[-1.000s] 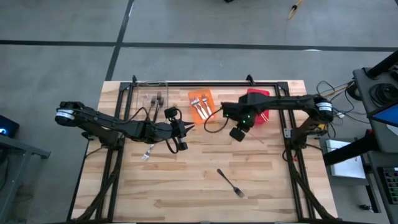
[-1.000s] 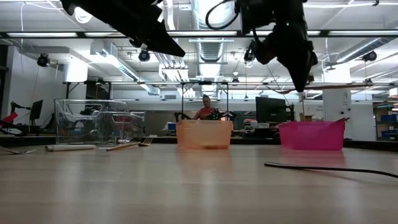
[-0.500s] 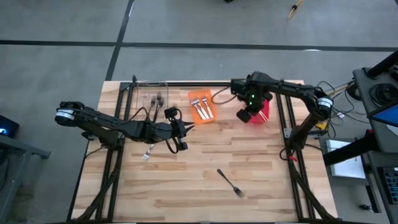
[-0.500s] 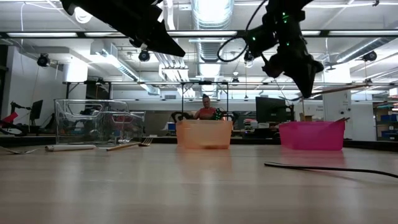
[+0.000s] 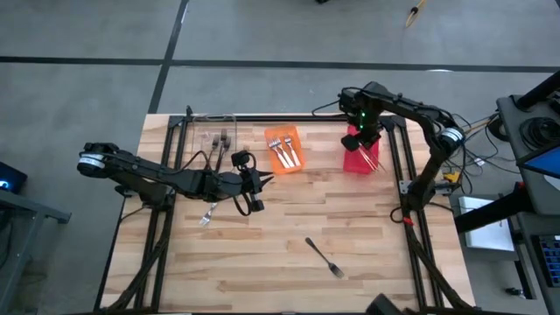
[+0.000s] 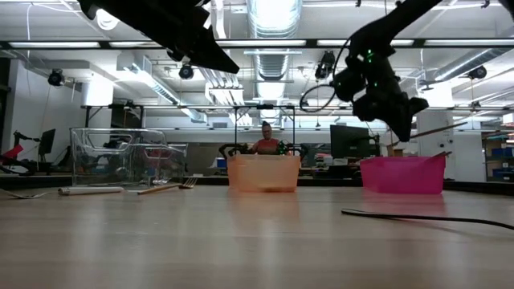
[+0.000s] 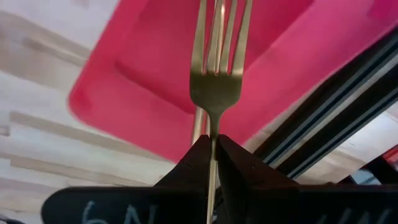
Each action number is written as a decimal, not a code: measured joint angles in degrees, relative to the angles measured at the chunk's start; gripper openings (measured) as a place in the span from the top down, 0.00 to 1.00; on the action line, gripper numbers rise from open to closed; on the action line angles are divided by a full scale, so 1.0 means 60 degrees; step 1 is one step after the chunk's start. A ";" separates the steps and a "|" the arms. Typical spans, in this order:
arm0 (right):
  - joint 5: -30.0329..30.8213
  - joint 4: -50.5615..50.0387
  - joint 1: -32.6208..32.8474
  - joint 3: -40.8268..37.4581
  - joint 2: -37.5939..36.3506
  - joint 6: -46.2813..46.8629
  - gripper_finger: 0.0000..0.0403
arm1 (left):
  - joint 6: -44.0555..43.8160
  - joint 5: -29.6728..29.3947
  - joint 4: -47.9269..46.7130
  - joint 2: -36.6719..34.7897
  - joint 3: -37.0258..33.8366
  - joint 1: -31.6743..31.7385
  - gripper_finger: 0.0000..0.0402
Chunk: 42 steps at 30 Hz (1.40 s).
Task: Sort silverware by color (type)
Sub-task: Put the right gold fork into the red bin
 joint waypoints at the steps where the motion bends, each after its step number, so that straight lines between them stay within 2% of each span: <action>1: -0.0003 0.0014 -0.0103 0.0000 0.0142 -0.0106 0.97 | 0.0000 0.0000 0.0000 0.0000 0.0000 0.0000 0.93; 9: -0.0002 0.0118 -0.0502 0.0057 0.1257 -0.0657 0.97 | 0.0102 -0.0002 0.0000 0.0000 0.0000 0.0000 0.93; 17: 0.0009 0.0232 -0.0591 0.0066 0.1831 -0.0882 0.97 | 0.0129 0.0000 0.0000 0.0000 0.0000 0.0000 0.93; 42: 0.0019 0.0781 -0.0591 0.0095 0.2055 -0.0853 0.97 | 0.0138 -0.0004 0.0004 0.0000 0.0000 0.0000 0.93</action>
